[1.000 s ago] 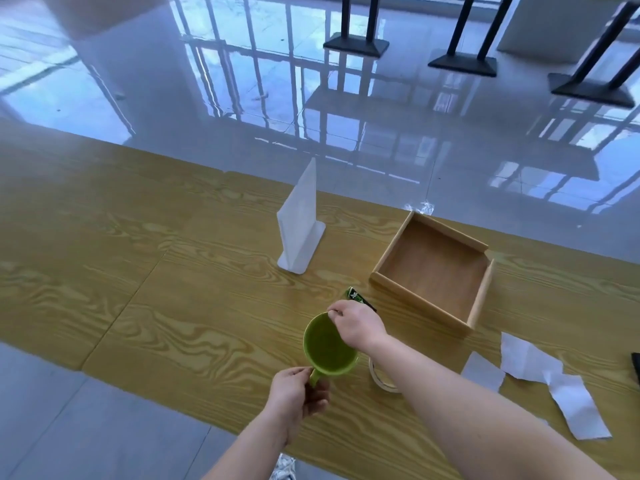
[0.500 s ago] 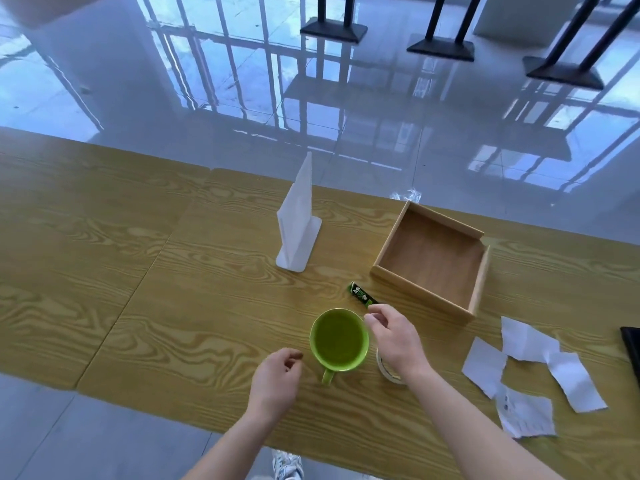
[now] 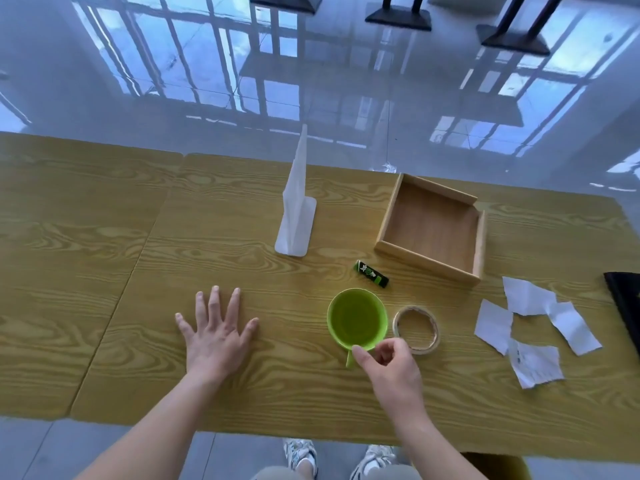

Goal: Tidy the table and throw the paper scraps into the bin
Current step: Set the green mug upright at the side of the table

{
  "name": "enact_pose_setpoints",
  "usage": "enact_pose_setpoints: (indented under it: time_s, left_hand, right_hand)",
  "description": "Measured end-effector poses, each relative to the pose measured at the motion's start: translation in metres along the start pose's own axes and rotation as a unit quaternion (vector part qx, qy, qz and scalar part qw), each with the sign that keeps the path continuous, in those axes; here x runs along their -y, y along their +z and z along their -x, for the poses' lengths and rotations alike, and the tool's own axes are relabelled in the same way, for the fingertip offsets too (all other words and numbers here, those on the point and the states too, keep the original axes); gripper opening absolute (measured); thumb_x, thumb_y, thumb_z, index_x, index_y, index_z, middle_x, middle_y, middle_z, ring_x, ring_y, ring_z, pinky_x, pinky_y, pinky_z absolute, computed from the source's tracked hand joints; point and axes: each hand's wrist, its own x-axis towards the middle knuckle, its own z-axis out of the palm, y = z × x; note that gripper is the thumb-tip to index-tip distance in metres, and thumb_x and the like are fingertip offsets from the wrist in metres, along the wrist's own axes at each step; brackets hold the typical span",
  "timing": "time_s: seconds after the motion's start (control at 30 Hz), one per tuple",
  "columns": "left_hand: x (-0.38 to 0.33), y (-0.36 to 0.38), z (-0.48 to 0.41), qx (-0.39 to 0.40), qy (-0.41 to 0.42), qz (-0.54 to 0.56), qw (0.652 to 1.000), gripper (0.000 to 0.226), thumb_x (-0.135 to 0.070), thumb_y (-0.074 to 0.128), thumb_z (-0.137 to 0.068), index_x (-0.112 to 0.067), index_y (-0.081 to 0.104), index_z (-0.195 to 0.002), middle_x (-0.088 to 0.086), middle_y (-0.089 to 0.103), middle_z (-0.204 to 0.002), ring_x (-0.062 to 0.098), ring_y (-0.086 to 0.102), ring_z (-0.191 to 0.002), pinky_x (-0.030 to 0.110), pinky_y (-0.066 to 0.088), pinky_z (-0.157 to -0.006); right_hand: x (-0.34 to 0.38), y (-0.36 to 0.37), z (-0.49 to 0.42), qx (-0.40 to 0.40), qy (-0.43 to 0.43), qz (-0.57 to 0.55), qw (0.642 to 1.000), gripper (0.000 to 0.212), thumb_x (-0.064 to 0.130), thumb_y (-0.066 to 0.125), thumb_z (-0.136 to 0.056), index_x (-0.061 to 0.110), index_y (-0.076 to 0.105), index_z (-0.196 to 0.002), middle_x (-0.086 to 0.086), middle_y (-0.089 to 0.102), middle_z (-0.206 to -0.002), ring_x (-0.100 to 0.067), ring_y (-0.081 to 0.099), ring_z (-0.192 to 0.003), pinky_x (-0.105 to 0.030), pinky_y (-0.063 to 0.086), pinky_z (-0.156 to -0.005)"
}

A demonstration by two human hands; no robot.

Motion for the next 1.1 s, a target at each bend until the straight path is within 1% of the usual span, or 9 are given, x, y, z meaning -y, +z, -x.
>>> enact_pose_setpoints:
  time_s: [0.13, 0.3, 0.4, 0.67, 0.77, 0.87, 0.97, 1.03, 1.1]
  left_hand:
    - [0.002, 0.009, 0.002, -0.023, -0.001, 0.0, 1.0, 0.079, -0.08, -0.002, -0.084, -0.041, -0.013, -0.153, -0.001, -0.017, -0.164, 0.023, -0.028, -0.147, 0.061, -0.018, -0.113]
    - [0.003, 0.011, 0.001, -0.039, -0.006, -0.006, 0.999, 0.08, -0.081, -0.002, -0.083, -0.042, -0.008, -0.153, -0.001, -0.011, -0.165, 0.022, -0.023, -0.149, 0.059, -0.019, -0.114]
    - [0.003, 0.013, 0.0, -0.046, -0.012, -0.009, 0.999, 0.08, -0.081, -0.001, -0.083, -0.043, -0.007, -0.153, -0.002, -0.009, -0.166, 0.022, -0.021, -0.149, 0.058, -0.017, -0.115]
    - [0.004, 0.018, -0.002, -0.065, -0.015, -0.006, 0.998, 0.078, -0.082, 0.0, -0.083, -0.045, -0.007, -0.151, -0.004, -0.006, -0.166, 0.021, -0.019, -0.15, 0.058, -0.016, -0.116]
    - [0.004, 0.018, -0.002, -0.072, -0.011, -0.003, 0.997, 0.078, -0.082, 0.001, -0.083, -0.045, -0.004, -0.152, -0.003, -0.003, -0.166, 0.022, -0.015, -0.15, 0.058, -0.015, -0.116]
    - [0.003, 0.014, 0.0, -0.063, -0.008, 0.001, 0.998, 0.078, -0.081, 0.0, -0.083, -0.045, -0.007, -0.152, -0.003, -0.006, -0.166, 0.022, -0.017, -0.15, 0.058, -0.016, -0.116]
    - [0.0, 0.01, 0.002, -0.052, -0.01, 0.003, 0.999, 0.076, -0.08, -0.001, -0.083, -0.045, -0.013, -0.15, -0.003, -0.011, -0.165, 0.022, -0.023, -0.149, 0.059, -0.018, -0.115]
    - [0.001, 0.008, 0.003, -0.041, -0.004, 0.015, 0.999, 0.075, -0.079, 0.005, -0.085, -0.046, -0.007, -0.152, -0.004, -0.008, -0.166, 0.022, -0.021, -0.149, 0.058, -0.02, -0.114]
    - [0.01, 0.004, 0.001, -0.048, 0.016, 0.021, 0.998, 0.071, -0.075, 0.012, -0.088, -0.046, 0.009, -0.153, -0.003, 0.007, -0.165, 0.022, -0.007, -0.151, 0.058, -0.011, -0.117]
  right_hand:
    - [0.008, 0.018, 0.001, -0.049, 0.101, -0.129, 0.985, 0.037, 0.034, 0.083, -0.074, 0.014, 0.056, -0.088, -0.009, 0.068, -0.088, -0.026, 0.07, -0.072, -0.041, 0.059, -0.068]
    - [0.012, 0.029, 0.001, -0.07, 0.164, -0.226, 0.958, 0.027, 0.019, 0.075, -0.084, 0.008, 0.055, -0.096, -0.01, 0.068, -0.085, -0.022, 0.066, -0.059, -0.036, 0.059, -0.059]
    - [0.01, 0.033, -0.001, -0.045, 0.161, -0.217, 0.962, 0.022, 0.02, 0.073, -0.084, 0.005, 0.061, -0.095, -0.012, 0.072, -0.079, -0.02, 0.063, -0.058, -0.03, 0.053, -0.051]
    - [0.017, 0.038, -0.019, -0.017, 0.133, -0.187, 0.973, 0.012, 0.015, 0.065, -0.08, 0.008, 0.059, -0.088, -0.001, 0.068, -0.058, -0.013, 0.059, -0.047, -0.038, 0.055, -0.056]
    - [0.023, 0.042, -0.024, -0.007, 0.122, -0.171, 0.978, 0.01, 0.015, 0.066, -0.08, 0.01, 0.06, -0.086, -0.005, 0.071, -0.063, -0.013, 0.06, -0.048, -0.033, 0.053, -0.053]
    - [0.031, 0.049, -0.026, 0.0, 0.125, -0.156, 0.98, 0.011, 0.016, 0.065, -0.079, 0.011, 0.06, -0.086, -0.01, 0.071, -0.076, -0.019, 0.062, -0.059, -0.039, 0.056, -0.06]
    - [0.043, 0.061, -0.027, 0.011, 0.117, -0.133, 0.984, 0.011, 0.019, 0.064, -0.078, 0.013, 0.06, -0.086, -0.007, 0.071, -0.073, -0.021, 0.064, -0.063, -0.043, 0.058, -0.064]
    - [0.054, 0.073, -0.027, 0.022, 0.108, -0.125, 0.986, 0.013, 0.019, 0.063, -0.076, 0.013, 0.06, -0.087, -0.008, 0.072, -0.073, -0.024, 0.065, -0.063, -0.042, 0.056, -0.062]
    - [0.066, 0.087, -0.028, 0.032, 0.102, -0.114, 0.988, 0.014, 0.02, 0.062, -0.075, 0.014, 0.061, -0.087, -0.009, 0.072, -0.075, -0.026, 0.068, -0.067, -0.046, 0.058, -0.066]
